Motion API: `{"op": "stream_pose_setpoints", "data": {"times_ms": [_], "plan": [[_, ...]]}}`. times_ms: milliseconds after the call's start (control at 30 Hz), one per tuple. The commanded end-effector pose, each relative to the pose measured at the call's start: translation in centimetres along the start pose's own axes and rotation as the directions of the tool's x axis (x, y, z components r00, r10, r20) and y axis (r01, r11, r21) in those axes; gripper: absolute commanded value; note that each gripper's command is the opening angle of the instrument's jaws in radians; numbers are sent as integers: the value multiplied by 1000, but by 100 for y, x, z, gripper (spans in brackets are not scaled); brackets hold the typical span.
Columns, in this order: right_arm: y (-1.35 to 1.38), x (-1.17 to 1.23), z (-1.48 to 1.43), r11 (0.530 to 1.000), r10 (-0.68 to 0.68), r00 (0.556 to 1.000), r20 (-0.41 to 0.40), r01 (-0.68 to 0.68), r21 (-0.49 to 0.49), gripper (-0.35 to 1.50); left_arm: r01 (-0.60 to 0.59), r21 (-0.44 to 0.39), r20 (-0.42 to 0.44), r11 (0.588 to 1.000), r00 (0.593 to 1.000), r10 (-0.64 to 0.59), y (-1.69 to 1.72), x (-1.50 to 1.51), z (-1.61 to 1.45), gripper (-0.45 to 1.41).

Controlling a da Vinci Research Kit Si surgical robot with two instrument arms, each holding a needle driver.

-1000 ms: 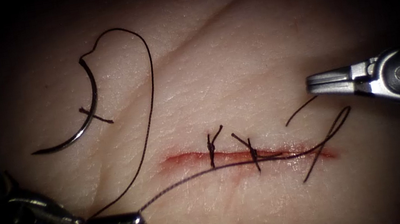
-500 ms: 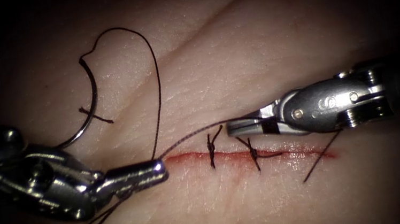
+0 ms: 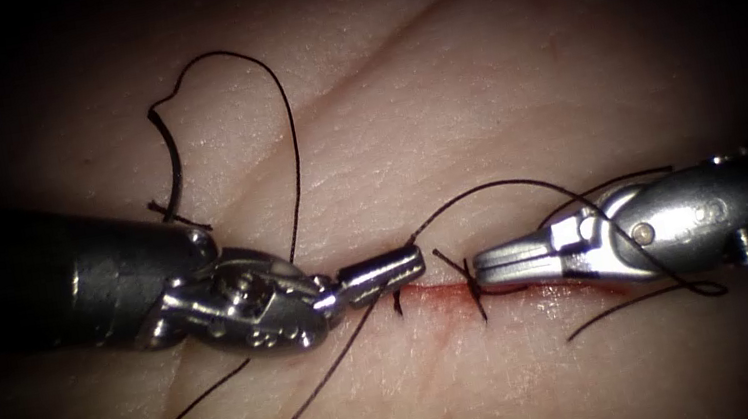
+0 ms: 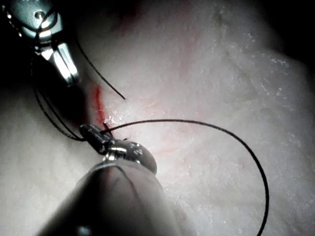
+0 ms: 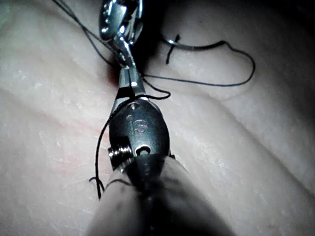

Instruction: Wound Closure

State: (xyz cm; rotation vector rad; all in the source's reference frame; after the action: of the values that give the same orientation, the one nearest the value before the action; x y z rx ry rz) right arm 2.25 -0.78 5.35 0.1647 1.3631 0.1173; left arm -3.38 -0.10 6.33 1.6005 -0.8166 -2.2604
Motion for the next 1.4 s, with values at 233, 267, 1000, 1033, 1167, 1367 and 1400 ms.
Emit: {"op": "stream_pose_setpoints", "data": {"times_ms": [233,267,1000,1033,1167,1367,1400], "plan": [[-1,-8,-1,994,22,998,-53,-28,-108,-35,-14,-41,-35,999,999,12,22,22,30,-45],[-2,-8,-1,993,28,998,-61,-35,-116,-35,-16,-42,-39,999,999,14,24,27,34,-45],[-23,-38,2,991,-27,941,338,69,-113,-35,-4,-117,-307,993,951,-33,-24,134,34,-45],[-28,-42,3,995,-38,937,346,69,-76,-35,-5,-125,-339,992,940,-38,-31,136,33,-45],[-35,-47,6,998,-56,935,350,62,-8,-35,-4,-136,-380,991,924,-49,-44,135,30,-45],[-52,-56,12,988,-54,944,324,4,153,-35,-3,-183,-442,983,893,-79,-75,116,22,-45],[-54,-57,13,985,-50,949,311,-4,171,-35,-3,-189,-448,982,890,-83,-79,111,21,-45]]}}
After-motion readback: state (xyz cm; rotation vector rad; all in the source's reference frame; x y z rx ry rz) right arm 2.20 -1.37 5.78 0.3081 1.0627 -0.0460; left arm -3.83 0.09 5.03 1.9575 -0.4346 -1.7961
